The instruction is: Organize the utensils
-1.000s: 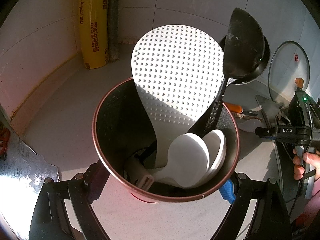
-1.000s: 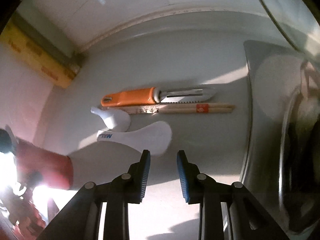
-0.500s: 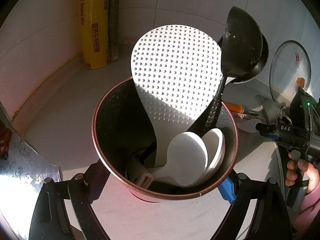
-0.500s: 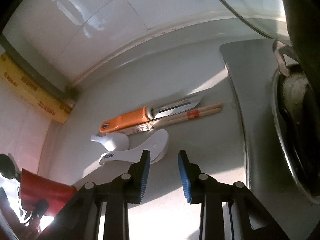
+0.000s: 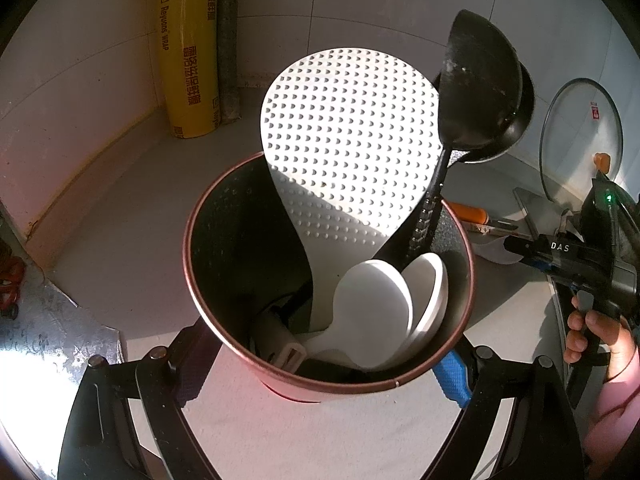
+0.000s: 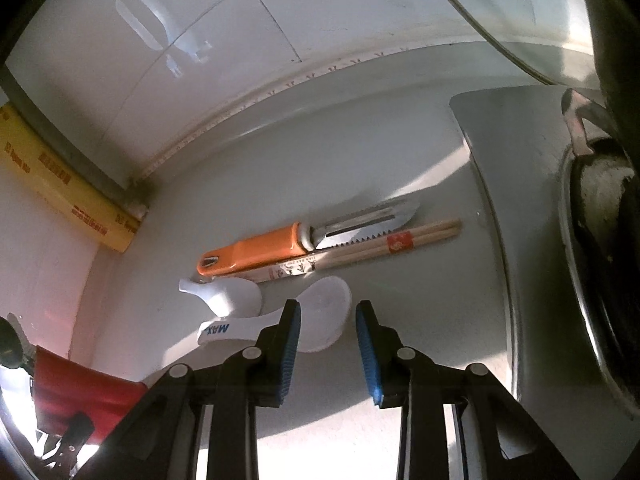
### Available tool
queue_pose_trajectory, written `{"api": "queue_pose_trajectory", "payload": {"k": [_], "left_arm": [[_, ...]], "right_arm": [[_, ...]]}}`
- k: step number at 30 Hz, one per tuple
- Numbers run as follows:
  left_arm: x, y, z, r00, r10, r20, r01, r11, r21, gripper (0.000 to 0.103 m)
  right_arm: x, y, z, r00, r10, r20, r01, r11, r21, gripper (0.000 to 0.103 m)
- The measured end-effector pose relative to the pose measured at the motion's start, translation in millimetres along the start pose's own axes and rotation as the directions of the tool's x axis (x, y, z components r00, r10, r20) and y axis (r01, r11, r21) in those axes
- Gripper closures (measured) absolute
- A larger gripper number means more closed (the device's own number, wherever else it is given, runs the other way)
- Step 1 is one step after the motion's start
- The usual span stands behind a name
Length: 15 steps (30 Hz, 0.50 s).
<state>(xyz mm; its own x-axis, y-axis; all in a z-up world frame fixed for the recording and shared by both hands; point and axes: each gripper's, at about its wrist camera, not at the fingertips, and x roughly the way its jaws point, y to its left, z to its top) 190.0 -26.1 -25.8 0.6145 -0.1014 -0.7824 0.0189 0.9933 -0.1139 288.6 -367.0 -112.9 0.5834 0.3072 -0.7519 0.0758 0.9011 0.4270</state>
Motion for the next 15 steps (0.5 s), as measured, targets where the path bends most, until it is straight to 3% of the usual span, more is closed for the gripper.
{"api": "queue_pose_trajectory", "payload": {"k": [3, 9, 15], "left_arm": [[-0.9, -0.5, -0.7, 1.0, 0.001, -0.001, -0.001, 1.0, 0.0, 0.011], [-1.5, -1.6, 0.0, 1.0, 0.004, -0.005, -0.004, 1.0, 0.004, 0.011], [1.6, -3.5, 1.5, 1.0, 0.005, -0.005, -0.005, 1.0, 0.005, 0.011]], "right_arm": [[0.9, -0.8, -0.5, 1.0, 0.0, 0.003, 0.0, 1.0, -0.008, 0.075], [-3.4, 1.2, -0.7, 1.0, -0.011, 0.024, 0.013, 0.999, -0.05, 0.096], [-10.7, 11.7, 0.0, 0.998, -0.017, 0.055, 0.023, 0.995, -0.102, 0.097]]}}
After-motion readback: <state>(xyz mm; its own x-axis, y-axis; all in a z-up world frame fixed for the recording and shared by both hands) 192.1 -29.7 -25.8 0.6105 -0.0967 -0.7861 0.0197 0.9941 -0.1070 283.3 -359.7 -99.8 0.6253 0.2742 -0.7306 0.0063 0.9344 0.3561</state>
